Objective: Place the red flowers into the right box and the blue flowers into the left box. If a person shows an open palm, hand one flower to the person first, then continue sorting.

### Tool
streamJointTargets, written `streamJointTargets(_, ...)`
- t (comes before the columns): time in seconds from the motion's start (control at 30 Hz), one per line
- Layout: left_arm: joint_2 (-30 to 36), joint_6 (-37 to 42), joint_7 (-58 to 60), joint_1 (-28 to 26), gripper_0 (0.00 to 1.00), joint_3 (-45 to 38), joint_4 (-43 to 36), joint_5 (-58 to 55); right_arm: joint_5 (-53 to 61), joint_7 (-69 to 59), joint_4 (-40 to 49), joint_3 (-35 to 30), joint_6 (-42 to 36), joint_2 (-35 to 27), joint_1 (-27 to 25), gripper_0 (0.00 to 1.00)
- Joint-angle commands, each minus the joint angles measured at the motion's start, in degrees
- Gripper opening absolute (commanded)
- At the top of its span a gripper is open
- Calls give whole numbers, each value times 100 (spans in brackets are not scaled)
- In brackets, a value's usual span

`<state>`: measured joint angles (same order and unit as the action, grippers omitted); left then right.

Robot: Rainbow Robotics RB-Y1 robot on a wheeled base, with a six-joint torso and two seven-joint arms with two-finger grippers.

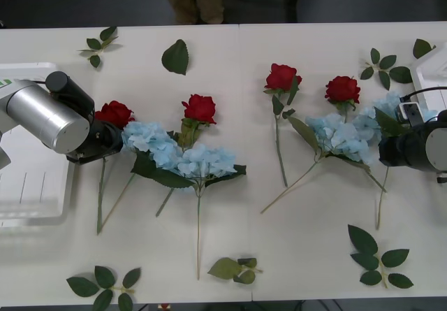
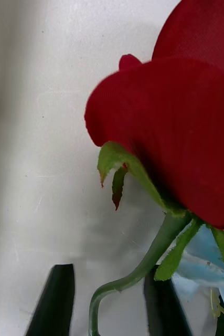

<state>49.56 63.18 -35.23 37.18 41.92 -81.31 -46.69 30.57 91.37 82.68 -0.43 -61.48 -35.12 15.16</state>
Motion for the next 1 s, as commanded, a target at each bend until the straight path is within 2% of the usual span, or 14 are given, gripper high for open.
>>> streamJointTargets(0.03,-26,-51,-283,246,14,53,-8,72,143,162,90,-1,48,57,180,0)
streamJointTargets(0.07,-26,-51,-265,246,6,53,-8,81,169,179,116,-28,48,57,180,0)
streamJointTargets(0.13,-26,-51,-257,246,0,53,1,125,257,232,160,-80,48,49,172,0)
streamJointTargets(0.3,-26,-112,-221,219,0,53,1,151,1259,918,301,-581,-92,-22,172,0)
streamJointTargets(0.4,-17,-112,-213,219,0,53,-8,134,2287,1383,424,-1109,-567,-22,180,0)
streamJointTargets(0.43,-8,-104,-230,219,0,53,-8,125,2946,1594,442,-1390,-874,-22,216,0)
streamJointTargets(0.57,62,-104,-265,228,0,53,-61,63,4379,1823,442,-1838,-1498,-22,374,0)
streamJointTargets(0.77,502,450,-344,553,0,18,-562,-411,6207,1770,512,-1645,-1463,-13,523,0)
streamJointTargets(0.9,906,1092,-977,571,0,-624,-1221,-824,6831,1735,723,-1232,-1120,172,725,0)
streamJointTargets(1.0,976,1689,-1672,562,0,-1301,-1361,-1369,6963,1682,767,-994,-989,435,989,0)
